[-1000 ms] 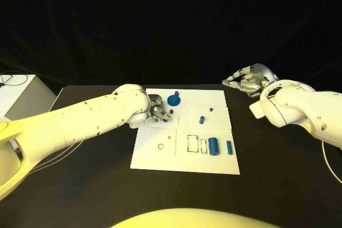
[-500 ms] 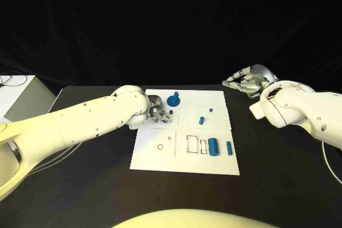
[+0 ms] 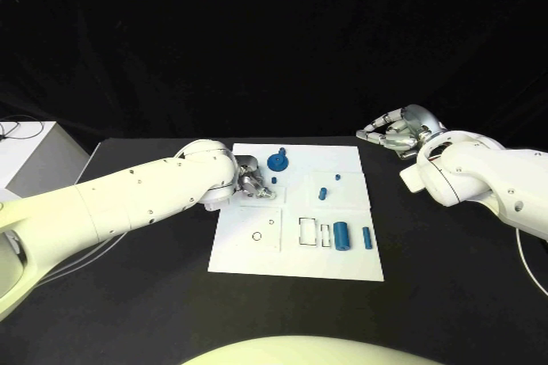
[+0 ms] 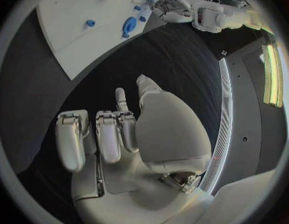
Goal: Assemble the parts on the task board
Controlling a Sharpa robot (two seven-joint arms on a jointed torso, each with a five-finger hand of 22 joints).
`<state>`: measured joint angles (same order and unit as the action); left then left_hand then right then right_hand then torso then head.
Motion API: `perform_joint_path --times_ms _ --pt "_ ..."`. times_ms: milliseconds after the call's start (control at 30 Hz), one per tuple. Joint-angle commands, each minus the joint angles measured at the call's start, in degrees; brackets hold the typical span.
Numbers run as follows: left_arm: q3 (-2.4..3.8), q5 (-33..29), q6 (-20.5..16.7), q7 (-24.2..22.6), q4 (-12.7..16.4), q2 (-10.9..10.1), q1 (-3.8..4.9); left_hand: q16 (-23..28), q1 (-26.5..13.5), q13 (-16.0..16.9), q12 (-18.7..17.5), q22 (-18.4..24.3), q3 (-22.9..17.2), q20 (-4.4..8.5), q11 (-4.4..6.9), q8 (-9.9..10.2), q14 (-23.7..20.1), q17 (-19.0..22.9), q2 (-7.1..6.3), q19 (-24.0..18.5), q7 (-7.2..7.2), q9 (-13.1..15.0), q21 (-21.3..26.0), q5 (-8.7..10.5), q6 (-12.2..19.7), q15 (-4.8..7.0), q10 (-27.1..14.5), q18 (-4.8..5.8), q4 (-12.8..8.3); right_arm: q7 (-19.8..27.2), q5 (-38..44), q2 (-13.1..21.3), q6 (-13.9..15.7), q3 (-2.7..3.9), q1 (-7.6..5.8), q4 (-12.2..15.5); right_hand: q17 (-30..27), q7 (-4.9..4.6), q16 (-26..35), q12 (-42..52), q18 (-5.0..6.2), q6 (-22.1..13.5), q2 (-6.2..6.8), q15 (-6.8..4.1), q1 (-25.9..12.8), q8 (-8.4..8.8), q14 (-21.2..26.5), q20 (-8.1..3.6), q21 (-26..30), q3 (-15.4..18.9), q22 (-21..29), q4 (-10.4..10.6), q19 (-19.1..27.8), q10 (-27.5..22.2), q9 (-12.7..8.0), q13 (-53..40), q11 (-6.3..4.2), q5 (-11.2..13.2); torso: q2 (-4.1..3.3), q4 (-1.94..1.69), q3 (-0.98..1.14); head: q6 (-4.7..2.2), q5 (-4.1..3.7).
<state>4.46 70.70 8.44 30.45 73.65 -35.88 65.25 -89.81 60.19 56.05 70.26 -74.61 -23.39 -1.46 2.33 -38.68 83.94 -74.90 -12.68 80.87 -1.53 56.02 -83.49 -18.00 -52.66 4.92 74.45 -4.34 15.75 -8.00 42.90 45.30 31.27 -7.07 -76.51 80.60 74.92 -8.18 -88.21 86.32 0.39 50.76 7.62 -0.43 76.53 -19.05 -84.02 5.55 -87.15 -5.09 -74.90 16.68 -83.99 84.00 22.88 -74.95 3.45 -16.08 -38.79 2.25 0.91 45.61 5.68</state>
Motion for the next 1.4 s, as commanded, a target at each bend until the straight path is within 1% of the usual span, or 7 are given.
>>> perform_joint_path --times_ms 33,200,367,700,933,1133,1400 --pt "0.15 0.3 0.1 -0.4 0.6 -0.2 -0.13 -0.1 0.4 0.0 0.1 0.0 0.2 0.09 -0.40 -0.1 6.0 -15.0 -0.05 0.0 -0.40 0.1 0.4 0.37 0.1 0.07 0.0 0.95 0.4 0.7 0.2 0.1 -0.6 0.01 0.10 0.1 9.3 -0.03 0.2 -0.4 0.42 -0.3 0.08 -0.19 -0.4 -0.25 -4.7 -0.25 0.2 -0.2 -12.9 0.1 -4.6 0.9 0.1 -10.0 0.17 -0.1 0.03 0.01 0.00 -0.13 0.03" --pt "0.60 0.5 0.0 -0.3 1.1 -0.6 -0.13 -0.2 0.3 0.0 0.2 0.0 0.9 0.08 -0.45 -0.1 6.1 -15.1 0.01 0.0 -0.45 0.2 0.4 1.12 0.1 0.03 0.0 0.95 0.9 0.8 0.2 0.1 -0.6 0.01 0.17 0.1 9.4 -0.03 0.2 -0.4 0.42 -0.3 0.13 -0.18 -0.5 -0.25 -4.7 -0.25 0.2 -0.2 -12.9 0.1 -4.6 0.9 0.1 -10.0 0.18 -0.1 0.04 -0.03 0.05 -0.24 0.08" --pt "1.53 0.7 0.1 -0.3 1.8 -1.0 -0.13 -0.2 0.2 -0.1 0.1 -0.1 1.4 0.07 -0.46 -0.1 6.1 -15.1 0.10 0.0 -0.45 0.3 0.4 1.70 0.1 0.02 -0.1 0.96 0.9 0.8 0.2 0.1 -0.6 0.01 0.23 0.1 9.4 -0.03 0.2 -0.4 0.42 -0.3 0.13 -0.18 -0.5 -0.25 -4.7 -0.25 0.2 -0.2 -12.9 0.1 -4.6 0.9 0.1 -10.0 0.18 -0.1 0.02 0.01 0.04 -0.38 0.10" --pt "5.00 0.6 2.3 -0.2 3.0 -2.1 -0.13 0.4 0.2 -1.5 -0.8 1.4 2.1 0.00 -0.65 0.2 5.7 -14.1 0.21 -0.9 -0.68 0.3 1.1 2.28 0.7 -0.13 -1.0 0.64 0.9 0.8 0.2 0.3 -0.5 0.01 0.29 0.0 9.4 -0.03 0.2 -0.4 0.42 -0.3 0.13 -0.18 -0.5 -0.25 -4.7 -0.25 0.2 -0.2 -12.9 0.1 -4.6 0.9 0.1 -10.0 0.18 -0.1 0.01 0.01 0.07 -0.72 0.03" --pt "6.77 0.5 2.4 -0.1 2.9 -2.4 -0.12 0.4 0.3 -1.6 -0.9 1.6 2.2 -0.04 -0.71 0.3 5.7 -14.0 0.46 -1.1 -0.73 0.3 1.2 2.30 0.8 -0.19 -1.2 0.61 0.9 0.8 0.2 0.3 -0.5 0.01 0.30 0.0 9.4 -0.03 0.2 -0.4 0.42 -0.3 0.13 -0.18 -0.5 -0.25 -4.7 -0.25 0.2 -0.2 -12.9 0.1 -4.6 0.9 0.1 -10.0 0.18 -0.1 -0.06 0.03 0.05 -0.87 0.05" --pt "8.22 -2.2 0.0 -0.5 0.8 -1.6 -0.11 1.4 2.1 -4.0 -2.5 3.9 2.4 -0.45 -1.47 2.1 5.1 -12.3 1.84 -2.7 -1.60 -0.3 2.5 1.91 2.6 -0.83 -3.4 0.11 0.9 0.8 0.2 0.4 -0.5 0.01 0.30 0.1 9.4 -0.03 0.2 -0.4 0.42 -0.3 0.13 -0.18 -0.5 -0.25 -4.7 -0.25 0.2 -0.2 -12.9 0.1 -4.6 0.9 0.1 -10.0 0.18 -0.1 -0.10 0.06 0.06 -1.18 0.09" --pt "9.65 -4.0 -1.3 -1.1 -5.4 0.4 0.18 1.9 3.0 -5.7 -3.6 4.7 2.8 -0.87 -2.04 3.6 4.7 -11.6 1.96 -3.2 -2.26 -1.2 3.0 1.69 3.6 -1.32 -4.8 -0.05 0.9 0.8 0.2 0.6 -0.4 0.02 0.30 0.3 9.3 -0.04 0.2 -0.4 0.44 -0.4 0.15 -0.18 -0.7 -0.25 -4.7 -0.25 0.3 -0.1 -12.8 0.0 -4.6 0.8 0.2 -9.9 0.18 -0.2 -0.33 0.32 0.11 -1.86 0.30"
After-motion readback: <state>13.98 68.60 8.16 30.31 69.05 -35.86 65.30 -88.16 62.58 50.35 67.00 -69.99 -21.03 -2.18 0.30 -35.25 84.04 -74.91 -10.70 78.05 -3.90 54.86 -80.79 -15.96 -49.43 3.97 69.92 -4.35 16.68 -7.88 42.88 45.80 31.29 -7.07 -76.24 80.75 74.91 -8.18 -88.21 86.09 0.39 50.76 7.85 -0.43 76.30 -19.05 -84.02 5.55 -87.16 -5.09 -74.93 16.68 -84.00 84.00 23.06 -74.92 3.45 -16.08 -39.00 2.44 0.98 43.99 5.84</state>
